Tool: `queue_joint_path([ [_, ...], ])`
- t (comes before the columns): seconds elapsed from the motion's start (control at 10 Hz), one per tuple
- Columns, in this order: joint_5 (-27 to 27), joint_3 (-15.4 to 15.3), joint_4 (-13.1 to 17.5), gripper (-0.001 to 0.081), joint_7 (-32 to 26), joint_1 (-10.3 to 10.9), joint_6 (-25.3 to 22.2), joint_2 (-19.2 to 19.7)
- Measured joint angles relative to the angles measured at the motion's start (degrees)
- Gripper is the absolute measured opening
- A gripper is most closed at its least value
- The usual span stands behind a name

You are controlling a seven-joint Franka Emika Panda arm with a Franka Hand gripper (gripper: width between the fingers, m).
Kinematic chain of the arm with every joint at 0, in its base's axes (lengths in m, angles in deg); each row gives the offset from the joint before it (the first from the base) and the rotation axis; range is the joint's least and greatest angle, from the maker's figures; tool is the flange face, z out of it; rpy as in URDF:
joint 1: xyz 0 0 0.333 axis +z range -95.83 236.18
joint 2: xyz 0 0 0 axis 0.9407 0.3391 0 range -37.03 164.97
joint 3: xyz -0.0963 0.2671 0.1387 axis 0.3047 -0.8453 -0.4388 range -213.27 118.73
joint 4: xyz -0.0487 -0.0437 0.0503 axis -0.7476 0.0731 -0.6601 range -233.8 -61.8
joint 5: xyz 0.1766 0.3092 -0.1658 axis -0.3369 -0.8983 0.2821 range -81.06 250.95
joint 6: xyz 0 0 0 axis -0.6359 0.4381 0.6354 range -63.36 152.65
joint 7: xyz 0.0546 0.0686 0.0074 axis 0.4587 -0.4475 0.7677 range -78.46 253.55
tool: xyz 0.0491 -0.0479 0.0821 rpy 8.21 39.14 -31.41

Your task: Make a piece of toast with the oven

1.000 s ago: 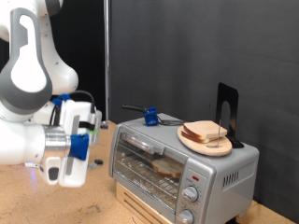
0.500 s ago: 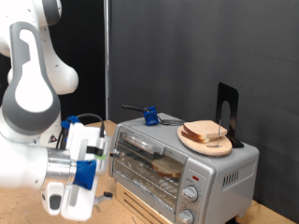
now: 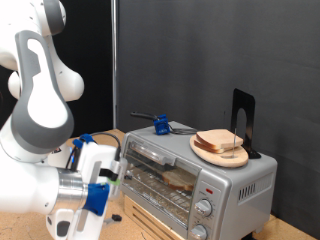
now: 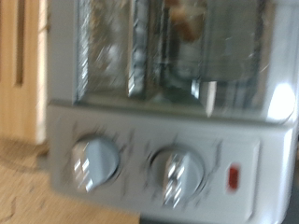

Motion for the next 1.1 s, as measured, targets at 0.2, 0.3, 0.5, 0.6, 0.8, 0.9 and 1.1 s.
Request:
queue_joint_path([
  [0.2,0.6,-0.2,6.5,0.0808,1.4,1.2,-0.2,5.1],
  [0.3,2.1,-0.3,10.6,0.0808,1.3,1.6,-2.3,8.0],
  [0.5,3.5,-0.3,16.4,0.0808,1.5,1.9,-5.3,12.3],
  [0.6,3.4,-0.4,15.6,0.0808,0.7,1.9,-4.2,11.9],
  [0.8,4.1,-0.9,15.5,0.0808,-3.5,2.6,-1.8,12.1],
  [0.9,4.6,-1.0,16.3,0.0808,-4.6,3.1,-2.0,12.8],
  [1.1,5.6,-1.6,20.7,0.0808,-5.0,3.7,-6.9,16.0],
])
